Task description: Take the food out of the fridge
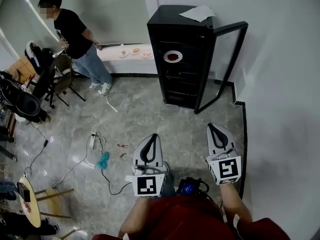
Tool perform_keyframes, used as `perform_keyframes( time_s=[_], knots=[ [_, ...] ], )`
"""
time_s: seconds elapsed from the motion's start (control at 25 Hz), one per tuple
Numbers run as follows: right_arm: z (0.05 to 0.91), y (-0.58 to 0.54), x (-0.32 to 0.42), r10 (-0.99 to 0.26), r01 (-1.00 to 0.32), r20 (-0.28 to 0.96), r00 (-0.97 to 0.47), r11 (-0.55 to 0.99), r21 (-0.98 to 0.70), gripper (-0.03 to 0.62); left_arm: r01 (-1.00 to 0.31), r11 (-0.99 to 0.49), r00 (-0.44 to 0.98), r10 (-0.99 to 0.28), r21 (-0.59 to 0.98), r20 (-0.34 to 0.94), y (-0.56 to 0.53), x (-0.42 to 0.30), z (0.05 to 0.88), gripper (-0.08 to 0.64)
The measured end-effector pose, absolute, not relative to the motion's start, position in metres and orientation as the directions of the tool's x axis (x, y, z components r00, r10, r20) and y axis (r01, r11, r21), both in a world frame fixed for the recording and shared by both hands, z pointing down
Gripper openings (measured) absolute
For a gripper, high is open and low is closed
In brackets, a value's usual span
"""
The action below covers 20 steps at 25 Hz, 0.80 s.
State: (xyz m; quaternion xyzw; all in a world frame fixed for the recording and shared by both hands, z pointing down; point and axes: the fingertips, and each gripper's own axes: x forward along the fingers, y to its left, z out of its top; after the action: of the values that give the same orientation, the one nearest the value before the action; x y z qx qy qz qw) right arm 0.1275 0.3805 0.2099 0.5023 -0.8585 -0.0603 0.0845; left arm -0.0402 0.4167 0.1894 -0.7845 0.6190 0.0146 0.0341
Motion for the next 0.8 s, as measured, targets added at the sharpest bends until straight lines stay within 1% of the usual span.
perform_keyframes(
  time_s=[0.36,0.8],
  knots=[
    [0.205,0.33,0.103,-0.884,-0.857,0.086,-0.46,0.467,0.217,0.021,-0.962,-0.271,0.272,-0.957,-0.021,-0.097,0.356,-0.061,0.185,0.015],
    [0.193,0.253,0.049,-0.901,-0.871,0.079,-0.426,0.432,0.235,0.022,-0.953,-0.302,0.302,-0.947,-0.018,-0.113,0.276,-0.118,0.181,0.015]
  ],
)
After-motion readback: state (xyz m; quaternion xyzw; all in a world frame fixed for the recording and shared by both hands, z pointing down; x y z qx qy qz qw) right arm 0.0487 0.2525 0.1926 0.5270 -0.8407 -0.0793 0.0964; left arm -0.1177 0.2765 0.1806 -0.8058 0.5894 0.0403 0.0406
